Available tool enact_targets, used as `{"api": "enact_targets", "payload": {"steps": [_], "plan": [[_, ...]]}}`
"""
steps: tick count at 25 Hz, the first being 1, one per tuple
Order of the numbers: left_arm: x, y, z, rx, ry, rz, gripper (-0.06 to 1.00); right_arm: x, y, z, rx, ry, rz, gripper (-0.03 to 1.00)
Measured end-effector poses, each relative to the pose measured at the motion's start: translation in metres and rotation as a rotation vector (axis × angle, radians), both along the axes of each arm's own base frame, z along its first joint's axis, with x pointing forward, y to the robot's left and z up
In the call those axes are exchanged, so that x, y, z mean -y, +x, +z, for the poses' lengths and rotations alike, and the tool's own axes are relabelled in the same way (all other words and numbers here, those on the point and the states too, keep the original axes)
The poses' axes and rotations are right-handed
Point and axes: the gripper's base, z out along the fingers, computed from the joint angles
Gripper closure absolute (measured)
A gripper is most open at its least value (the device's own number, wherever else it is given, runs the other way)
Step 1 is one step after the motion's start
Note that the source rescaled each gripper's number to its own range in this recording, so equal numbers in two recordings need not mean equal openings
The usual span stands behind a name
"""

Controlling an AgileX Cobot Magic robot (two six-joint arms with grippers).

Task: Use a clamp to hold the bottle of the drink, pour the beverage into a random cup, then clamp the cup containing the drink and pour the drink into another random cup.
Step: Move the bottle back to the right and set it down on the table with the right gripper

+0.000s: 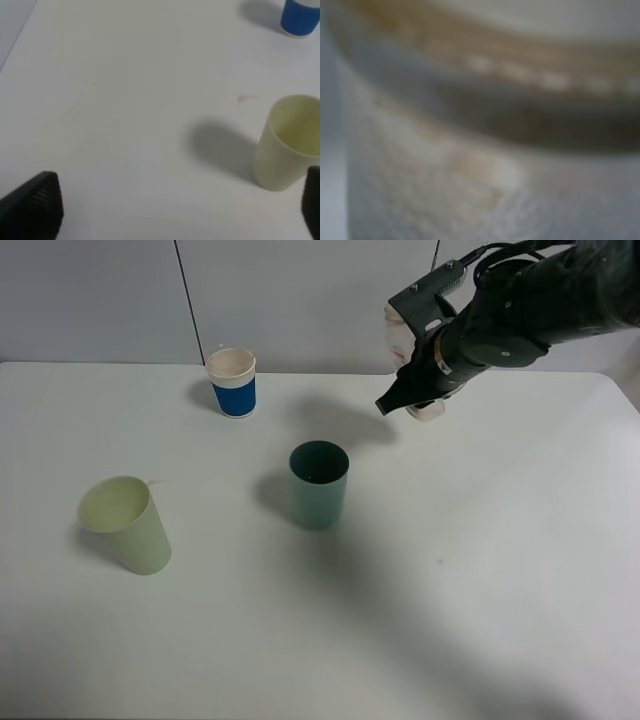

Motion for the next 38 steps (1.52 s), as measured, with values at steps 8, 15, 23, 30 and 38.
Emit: {"api": "enact_targets", "payload": {"steps": [8,15,23,30,38], "plan": [[0.0,0.0,0.0,0.0,0.0,0.0,0.06,0.023,-0.001,-0.019,-0.027,0.08,0.019,0.97],[0.0,0.0,0.0,0.0,0.0,0.0,0.06,0.038,0.007,-0.018,0.003,0.156,0.016,0.97],[0.0,0.0,0.0,0.0,0.0,0.0,0.06,0.05,0.017,-0.012,0.073,0.247,0.069,0.97],[0.0,0.0,0.0,0.0,0.0,0.0,0.06,0.052,0.023,-0.025,0.084,0.285,0.129,0.97],[0.0,0.0,0.0,0.0,0.0,0.0,0.06,0.045,0.028,-0.04,0.101,0.338,0.175,0.97]]}}
